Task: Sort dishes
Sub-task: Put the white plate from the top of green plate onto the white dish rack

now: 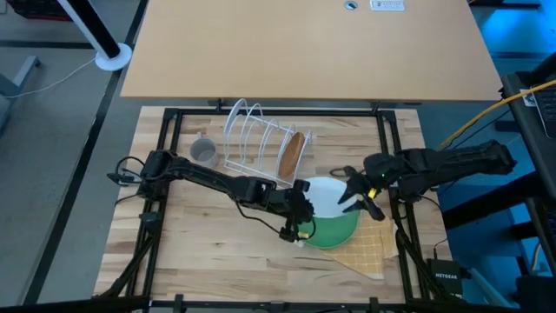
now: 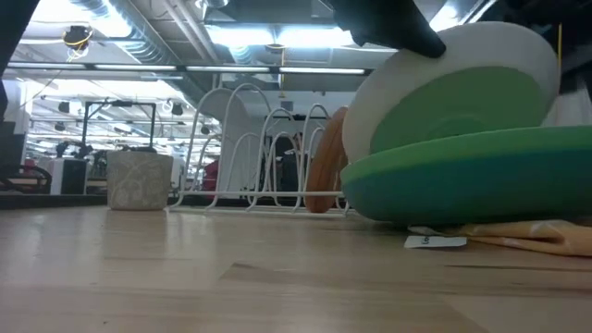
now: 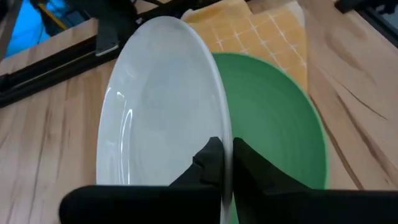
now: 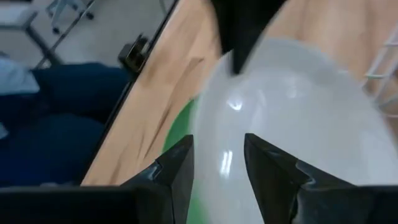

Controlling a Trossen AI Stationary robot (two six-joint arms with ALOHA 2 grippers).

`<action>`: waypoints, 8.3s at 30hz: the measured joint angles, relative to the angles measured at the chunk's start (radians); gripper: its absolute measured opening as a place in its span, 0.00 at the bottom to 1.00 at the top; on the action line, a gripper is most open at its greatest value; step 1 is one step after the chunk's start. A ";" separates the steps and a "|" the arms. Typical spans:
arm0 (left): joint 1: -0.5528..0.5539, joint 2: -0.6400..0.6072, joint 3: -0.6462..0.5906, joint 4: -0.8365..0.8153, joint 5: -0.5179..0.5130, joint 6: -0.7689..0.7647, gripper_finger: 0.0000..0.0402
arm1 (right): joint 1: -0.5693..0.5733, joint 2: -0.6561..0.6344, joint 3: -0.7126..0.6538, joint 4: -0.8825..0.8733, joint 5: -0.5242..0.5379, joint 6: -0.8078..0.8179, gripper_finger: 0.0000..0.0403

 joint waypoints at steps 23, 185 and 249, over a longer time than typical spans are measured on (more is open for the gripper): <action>0.007 -0.005 0.000 0.006 0.030 -0.061 0.01 | 0.129 0.005 0.000 -0.013 0.210 0.003 0.36; 0.075 -0.423 0.002 -0.106 -0.510 -0.762 0.12 | 0.127 0.179 0.718 -0.487 1.109 -0.370 0.48; 0.308 -0.402 -0.420 0.047 -0.362 -0.736 0.38 | 0.128 0.180 0.460 -0.451 0.938 -0.258 0.48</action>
